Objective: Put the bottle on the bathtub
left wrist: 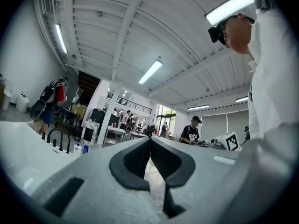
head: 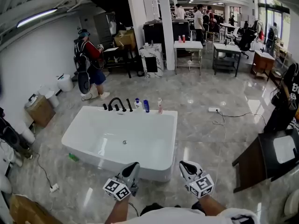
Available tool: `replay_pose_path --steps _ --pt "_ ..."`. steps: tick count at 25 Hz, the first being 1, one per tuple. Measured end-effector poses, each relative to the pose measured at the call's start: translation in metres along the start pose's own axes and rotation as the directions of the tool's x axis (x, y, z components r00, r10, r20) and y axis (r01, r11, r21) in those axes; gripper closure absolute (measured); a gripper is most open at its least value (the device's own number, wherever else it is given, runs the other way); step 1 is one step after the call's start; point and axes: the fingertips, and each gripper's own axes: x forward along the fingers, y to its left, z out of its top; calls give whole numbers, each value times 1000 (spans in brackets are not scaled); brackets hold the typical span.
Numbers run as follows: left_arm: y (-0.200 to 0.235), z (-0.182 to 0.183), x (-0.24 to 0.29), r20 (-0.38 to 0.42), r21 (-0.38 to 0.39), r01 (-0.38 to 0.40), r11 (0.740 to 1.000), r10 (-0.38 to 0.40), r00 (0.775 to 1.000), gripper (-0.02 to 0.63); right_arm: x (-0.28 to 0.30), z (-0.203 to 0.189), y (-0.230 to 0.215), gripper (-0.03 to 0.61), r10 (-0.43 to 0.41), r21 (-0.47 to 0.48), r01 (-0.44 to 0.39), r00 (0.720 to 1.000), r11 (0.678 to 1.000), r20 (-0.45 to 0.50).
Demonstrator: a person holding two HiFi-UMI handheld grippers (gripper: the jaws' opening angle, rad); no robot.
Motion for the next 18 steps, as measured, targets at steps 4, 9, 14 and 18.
replay_pose_path --steps 4,9,14,18 --pt "-7 13 -7 26 14 65 998 -65 998 597 -1 14 31 565 33 -79 -33 999 996 0" --pt "3 14 -36 1 3 107 994 -107 994 597 9 21 56 565 -51 -11 51 999 999 13" --pt "20 -1 -81 -34 -70 97 993 -100 994 597 20 17 97 565 -40 60 38 999 997 28" --pt "21 17 -112 34 -178 120 977 -116 993 597 13 -4 114 565 -23 197 26 1000 980 -21"
